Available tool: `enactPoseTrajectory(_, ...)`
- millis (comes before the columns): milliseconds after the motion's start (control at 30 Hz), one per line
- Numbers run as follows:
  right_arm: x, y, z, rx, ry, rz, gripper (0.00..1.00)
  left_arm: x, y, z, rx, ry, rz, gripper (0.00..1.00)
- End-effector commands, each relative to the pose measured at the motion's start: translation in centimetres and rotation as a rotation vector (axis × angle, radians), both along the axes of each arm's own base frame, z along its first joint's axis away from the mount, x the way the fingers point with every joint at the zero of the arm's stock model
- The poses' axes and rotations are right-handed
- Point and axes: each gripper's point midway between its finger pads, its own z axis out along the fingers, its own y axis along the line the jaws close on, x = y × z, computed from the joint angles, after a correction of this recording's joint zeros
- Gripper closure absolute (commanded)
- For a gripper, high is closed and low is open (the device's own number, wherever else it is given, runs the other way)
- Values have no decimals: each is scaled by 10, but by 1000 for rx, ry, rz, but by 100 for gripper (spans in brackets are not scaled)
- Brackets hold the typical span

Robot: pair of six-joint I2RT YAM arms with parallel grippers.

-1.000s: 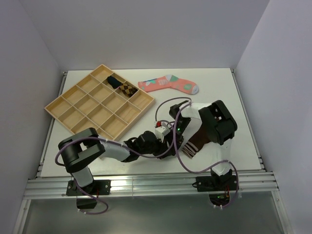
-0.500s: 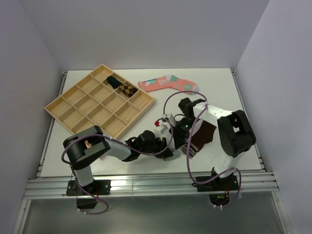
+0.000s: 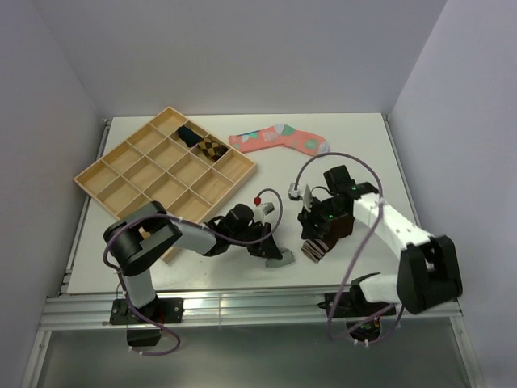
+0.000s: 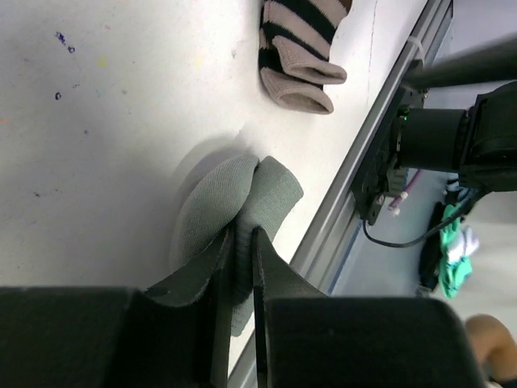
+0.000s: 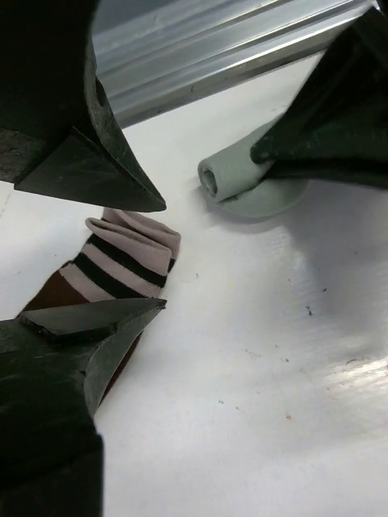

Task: Roll the socks
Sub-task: Roll the sock at the center of the board.

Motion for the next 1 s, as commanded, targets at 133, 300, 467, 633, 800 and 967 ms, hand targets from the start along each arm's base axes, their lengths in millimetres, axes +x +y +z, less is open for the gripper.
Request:
enactPoseTrajectory(133, -11, 13, 16, 47, -377, 130, 43, -24, 28, -37, 184, 273, -63, 100)
enactPoseTrajectory(300, -41, 27, -4, 15, -429, 247, 43, -22, 33, -43, 212, 367, -50, 100)
enactPoseTrajectory(467, -53, 43, -14, 8, -468, 325, 43, -19, 27, -42, 220, 407, -54, 100)
enactPoseTrajectory(633, -56, 51, -21, -6, -515, 362, 43, -16, 28, -49, 255, 437, -48, 100)
enactPoseTrajectory(800, -60, 55, -32, -47, -533, 405, 42, -12, 28, -52, 271, 444, -42, 100)
enactPoseTrajectory(967, -63, 58, -40, -73, -536, 432, 43, -7, 32, -57, 300, 448, -27, 100)
